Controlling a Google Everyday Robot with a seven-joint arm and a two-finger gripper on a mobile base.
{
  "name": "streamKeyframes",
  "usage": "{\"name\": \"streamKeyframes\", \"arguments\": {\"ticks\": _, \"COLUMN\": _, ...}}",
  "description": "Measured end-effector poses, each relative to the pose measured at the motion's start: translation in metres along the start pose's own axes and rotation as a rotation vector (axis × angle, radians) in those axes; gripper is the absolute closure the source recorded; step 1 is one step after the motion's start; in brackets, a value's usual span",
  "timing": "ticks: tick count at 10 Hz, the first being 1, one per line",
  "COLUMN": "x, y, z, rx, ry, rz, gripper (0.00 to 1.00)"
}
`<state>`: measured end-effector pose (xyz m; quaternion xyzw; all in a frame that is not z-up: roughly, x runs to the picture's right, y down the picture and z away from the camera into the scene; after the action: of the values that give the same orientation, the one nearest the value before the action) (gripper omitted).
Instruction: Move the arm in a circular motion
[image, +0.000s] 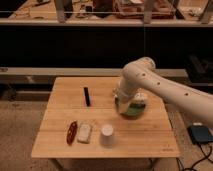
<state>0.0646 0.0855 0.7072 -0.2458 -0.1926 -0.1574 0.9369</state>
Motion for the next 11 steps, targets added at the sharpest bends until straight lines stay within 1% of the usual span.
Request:
{"name": "streamKeyframes", "arguments": {"ticks": 1, "x": -0.002, "y": 0.038, "z": -0.005, "rx": -0.030, "ry": -0.010, "rz": -0.011, "gripper": 0.35}}
{"name": "streamKeyframes", "arguments": {"ticks": 2, "x": 0.010, "y": 0.086, "z": -0.009, "rx": -0.084, "ry": -0.002, "rz": 0.003, "gripper": 0.35}}
{"name": "streamKeyframes", "arguments": {"ticks": 3, "x": 0.026, "y": 0.118, "z": -0.013, "rx": -0.121, "ry": 0.015, "rz": 0.026, "gripper": 0.35}}
{"name": "streamKeyframes", "arguments": {"ticks": 4, "x": 0.048, "y": 0.150, "z": -0.017, "rx": -0.159, "ry": 0.040, "rz": 0.063, "gripper": 0.35}}
{"name": "streamKeyframes", "arguments": {"ticks": 5, "x": 0.082, "y": 0.182, "z": -0.024, "rx": -0.195, "ry": 0.082, "rz": 0.119, "gripper": 0.35}}
{"name": "streamKeyframes", "arguments": {"ticks": 6, "x": 0.118, "y": 0.208, "z": -0.032, "rx": -0.224, "ry": 0.132, "rz": 0.182, "gripper": 0.35}}
{"name": "streamKeyframes", "arguments": {"ticks": 7, "x": 0.155, "y": 0.223, "z": -0.041, "rx": -0.239, "ry": 0.184, "rz": 0.240, "gripper": 0.35}}
{"name": "streamKeyframes", "arguments": {"ticks": 8, "x": 0.203, "y": 0.227, "z": -0.052, "rx": -0.240, "ry": 0.259, "rz": 0.313, "gripper": 0.35}}
{"name": "streamKeyframes", "arguments": {"ticks": 9, "x": 0.234, "y": 0.219, "z": -0.058, "rx": -0.230, "ry": 0.311, "rz": 0.358, "gripper": 0.35}}
{"name": "streamKeyframes", "arguments": {"ticks": 10, "x": 0.263, "y": 0.195, "z": -0.060, "rx": -0.203, "ry": 0.362, "rz": 0.397, "gripper": 0.35}}
{"name": "streamKeyframes", "arguments": {"ticks": 11, "x": 0.279, "y": 0.150, "z": -0.055, "rx": -0.152, "ry": 0.385, "rz": 0.424, "gripper": 0.35}}
